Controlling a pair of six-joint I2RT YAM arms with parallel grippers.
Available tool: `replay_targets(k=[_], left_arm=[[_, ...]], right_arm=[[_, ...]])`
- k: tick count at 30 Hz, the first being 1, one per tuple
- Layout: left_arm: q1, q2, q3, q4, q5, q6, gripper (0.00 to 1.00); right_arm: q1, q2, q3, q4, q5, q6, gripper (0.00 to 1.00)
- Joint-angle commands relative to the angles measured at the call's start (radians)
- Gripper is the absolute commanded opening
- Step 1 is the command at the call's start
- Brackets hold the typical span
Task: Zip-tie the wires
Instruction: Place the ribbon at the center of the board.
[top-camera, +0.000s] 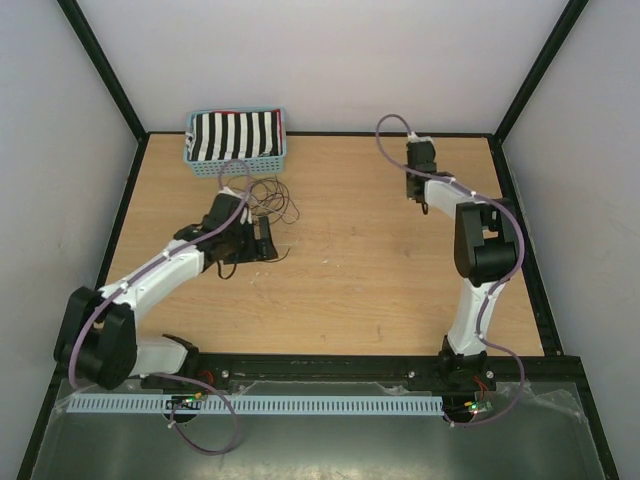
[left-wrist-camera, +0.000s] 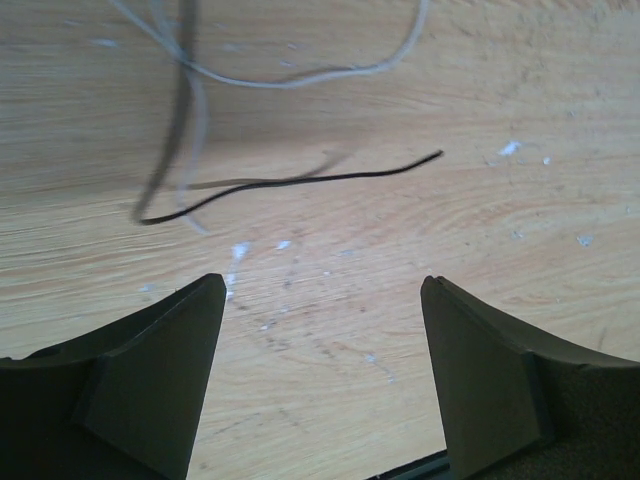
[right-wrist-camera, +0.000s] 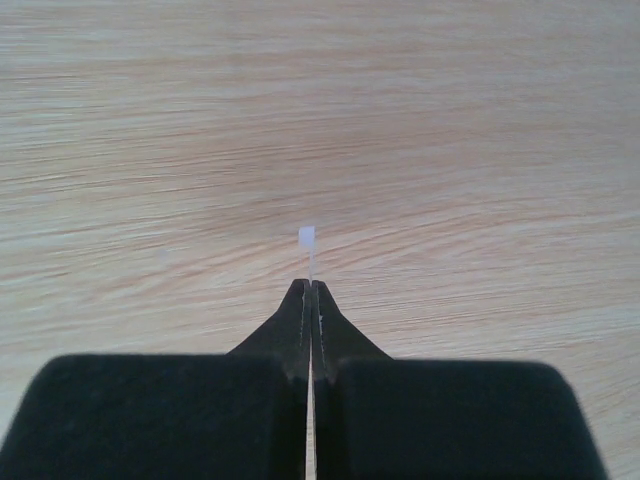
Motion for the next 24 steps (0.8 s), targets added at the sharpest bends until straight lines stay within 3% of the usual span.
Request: replay_targets(k=[1,4,8,11,24], left_arm=[[-0.078,0.084,-0.011,0.079,0.005,-0.093,0.81],[-0.115,0.158,0.007,0.118,0.021,-0.119,0.81],[-0.161,0.24,0.052,0.133,0.003,-0.133,0.81],[-0.175,0.258,0.074,0.132,-0.046,-0.113,0.81],[-0.251,0.279,0.211,0.006,-0.223,0.112,0.79]], right_arm=[[-0.054,0.058,0.031,-0.069,-0.021,-0.003,0.0],[-0.074,0.089,0.04,-0.08,-0.026,0.002,0.03],[-0.087,0.088,0.039,-0.091,-0.062,0.024,0.3],[-0.088,0.041,0.017,-0.091,-0.1,0.033,0.41],[-0.086,-0.304,-0.269,0.002,-0.438,0.165,0.55]])
